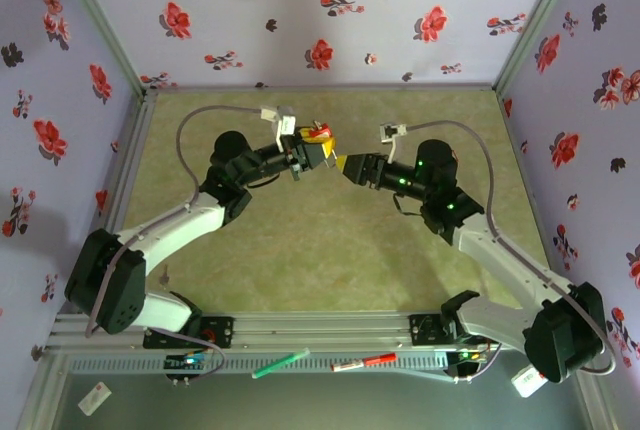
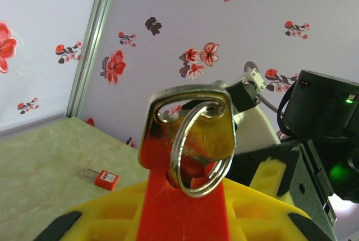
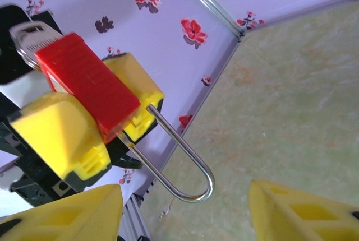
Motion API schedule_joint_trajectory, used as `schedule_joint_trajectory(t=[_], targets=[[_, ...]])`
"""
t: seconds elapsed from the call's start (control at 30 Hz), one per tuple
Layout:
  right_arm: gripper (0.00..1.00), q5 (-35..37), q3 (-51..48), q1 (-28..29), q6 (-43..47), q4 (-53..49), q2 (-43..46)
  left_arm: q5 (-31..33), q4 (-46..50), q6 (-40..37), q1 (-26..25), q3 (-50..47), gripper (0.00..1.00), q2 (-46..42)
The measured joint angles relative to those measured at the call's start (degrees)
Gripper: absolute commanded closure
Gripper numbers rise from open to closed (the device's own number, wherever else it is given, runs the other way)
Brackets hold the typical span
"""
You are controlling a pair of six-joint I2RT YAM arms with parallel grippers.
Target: Unlock with the key
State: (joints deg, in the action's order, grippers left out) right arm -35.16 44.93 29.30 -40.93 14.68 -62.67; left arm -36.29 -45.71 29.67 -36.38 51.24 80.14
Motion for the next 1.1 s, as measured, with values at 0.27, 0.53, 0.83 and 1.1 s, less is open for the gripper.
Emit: schedule_joint_trajectory(t=[0.27,0.53,0.83,1.1], targets=[[0.39,1.6,0.0,0.1,0.9,-2.4,-0.2,-1.1,-0.3,0.0,0.0,0.0,1.0,0.0],[0.39,2.6,1.9,0.1,0.8,-4.9,-7.4,-5.6,-3.8,1.5,-0.1,0.0,1.0,1.4],[0.28,2.9,4.9,-0.9,2.9,-12.6,-8.9,-8.0,2.8,-7.1,-0.1,0.0,1.0,1.6],[0.22,6.9,4.9,-12.8,9.3,-30.8,-1.8,2.5,27.2,-33.8,-0.6,0.1,1.0,1.7]])
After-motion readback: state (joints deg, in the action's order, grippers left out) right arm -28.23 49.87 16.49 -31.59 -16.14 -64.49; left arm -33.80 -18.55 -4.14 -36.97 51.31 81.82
